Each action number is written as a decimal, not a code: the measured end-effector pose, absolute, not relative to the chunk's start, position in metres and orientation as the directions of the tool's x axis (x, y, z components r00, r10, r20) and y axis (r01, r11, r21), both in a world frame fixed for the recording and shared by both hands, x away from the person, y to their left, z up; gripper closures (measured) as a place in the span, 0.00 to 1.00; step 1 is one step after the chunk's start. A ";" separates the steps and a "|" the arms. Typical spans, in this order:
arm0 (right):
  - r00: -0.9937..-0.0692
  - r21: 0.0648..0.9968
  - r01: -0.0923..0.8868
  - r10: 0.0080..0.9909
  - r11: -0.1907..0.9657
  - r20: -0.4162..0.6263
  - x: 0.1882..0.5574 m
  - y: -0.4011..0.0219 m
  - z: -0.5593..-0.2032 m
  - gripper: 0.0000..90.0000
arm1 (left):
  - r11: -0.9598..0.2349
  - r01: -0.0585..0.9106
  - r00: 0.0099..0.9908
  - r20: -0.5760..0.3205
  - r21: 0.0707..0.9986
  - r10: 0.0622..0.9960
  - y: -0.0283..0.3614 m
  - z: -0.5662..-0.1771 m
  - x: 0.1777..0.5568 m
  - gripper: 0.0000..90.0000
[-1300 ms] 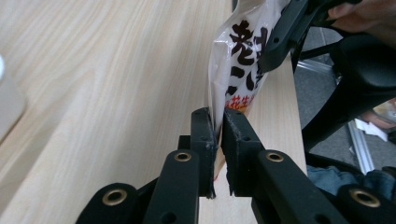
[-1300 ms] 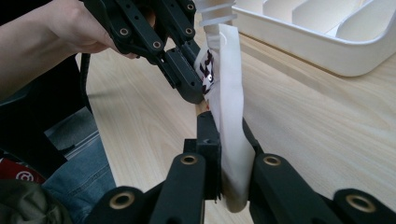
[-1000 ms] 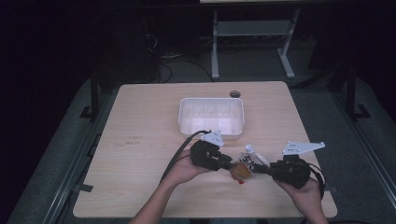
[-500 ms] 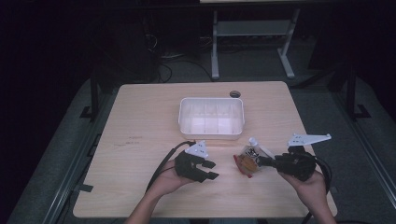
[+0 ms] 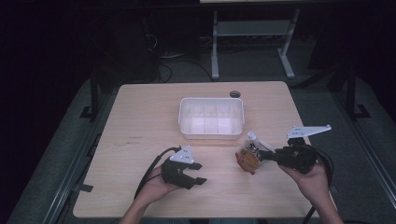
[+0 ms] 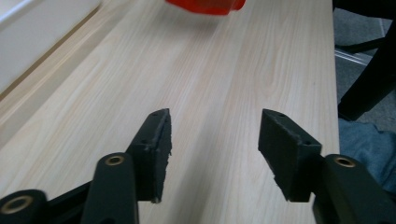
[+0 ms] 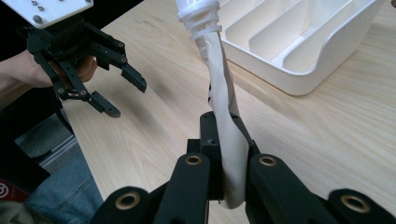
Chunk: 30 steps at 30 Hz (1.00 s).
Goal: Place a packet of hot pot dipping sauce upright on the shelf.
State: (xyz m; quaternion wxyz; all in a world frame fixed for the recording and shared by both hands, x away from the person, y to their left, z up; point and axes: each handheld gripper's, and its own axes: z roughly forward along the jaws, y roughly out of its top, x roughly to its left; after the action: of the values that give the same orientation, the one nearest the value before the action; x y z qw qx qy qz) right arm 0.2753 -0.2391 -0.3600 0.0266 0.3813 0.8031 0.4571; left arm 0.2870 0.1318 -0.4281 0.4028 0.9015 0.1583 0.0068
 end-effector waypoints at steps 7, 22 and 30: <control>-0.710 0.749 0.590 0.635 0.302 0.304 0.279 -0.235 -0.352 0.98 | -0.618 0.296 0.941 -0.111 0.728 0.320 0.151 -0.434 0.281 0.40; -0.711 0.732 0.598 0.637 0.326 0.298 0.290 -0.216 -0.338 0.98 | -0.565 0.348 0.909 -0.122 0.748 0.399 0.179 -0.437 0.277 0.29; -0.706 0.732 0.600 0.645 0.323 0.294 0.298 -0.214 -0.329 0.98 | -0.551 0.359 0.900 -0.123 0.753 0.419 0.183 -0.439 0.277 0.27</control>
State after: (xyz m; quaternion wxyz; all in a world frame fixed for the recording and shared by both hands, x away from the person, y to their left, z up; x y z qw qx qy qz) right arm 0.2981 -0.2136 -0.3288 0.0259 0.3828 0.8128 0.4384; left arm 0.2773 0.1833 -0.4394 0.4191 0.8799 0.2211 0.0354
